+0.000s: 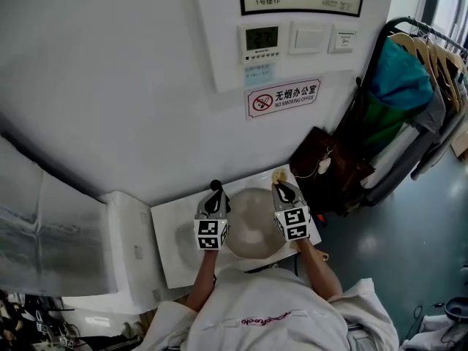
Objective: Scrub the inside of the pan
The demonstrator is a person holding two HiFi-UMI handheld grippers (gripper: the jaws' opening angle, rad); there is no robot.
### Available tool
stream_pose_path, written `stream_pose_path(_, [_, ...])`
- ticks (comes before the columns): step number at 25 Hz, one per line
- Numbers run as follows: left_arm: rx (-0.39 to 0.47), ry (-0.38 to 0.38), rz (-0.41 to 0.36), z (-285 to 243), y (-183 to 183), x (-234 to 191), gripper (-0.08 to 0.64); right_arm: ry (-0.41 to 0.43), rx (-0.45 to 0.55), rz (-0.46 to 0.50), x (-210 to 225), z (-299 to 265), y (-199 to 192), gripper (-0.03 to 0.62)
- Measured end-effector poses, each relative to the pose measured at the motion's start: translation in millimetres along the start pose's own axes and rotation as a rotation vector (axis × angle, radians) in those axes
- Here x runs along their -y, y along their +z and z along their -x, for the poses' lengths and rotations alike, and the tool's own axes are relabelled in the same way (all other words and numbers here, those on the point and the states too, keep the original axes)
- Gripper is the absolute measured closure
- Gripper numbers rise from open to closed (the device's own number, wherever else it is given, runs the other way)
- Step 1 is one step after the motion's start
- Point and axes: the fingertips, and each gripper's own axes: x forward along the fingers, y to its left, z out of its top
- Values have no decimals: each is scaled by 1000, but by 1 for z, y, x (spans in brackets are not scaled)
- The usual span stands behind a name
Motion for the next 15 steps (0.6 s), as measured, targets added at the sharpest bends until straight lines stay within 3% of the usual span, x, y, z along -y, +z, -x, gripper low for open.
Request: stream_pose_path(15, [21,5,-2,-8,9,7,560,-20,11,5,11,3,3,569])
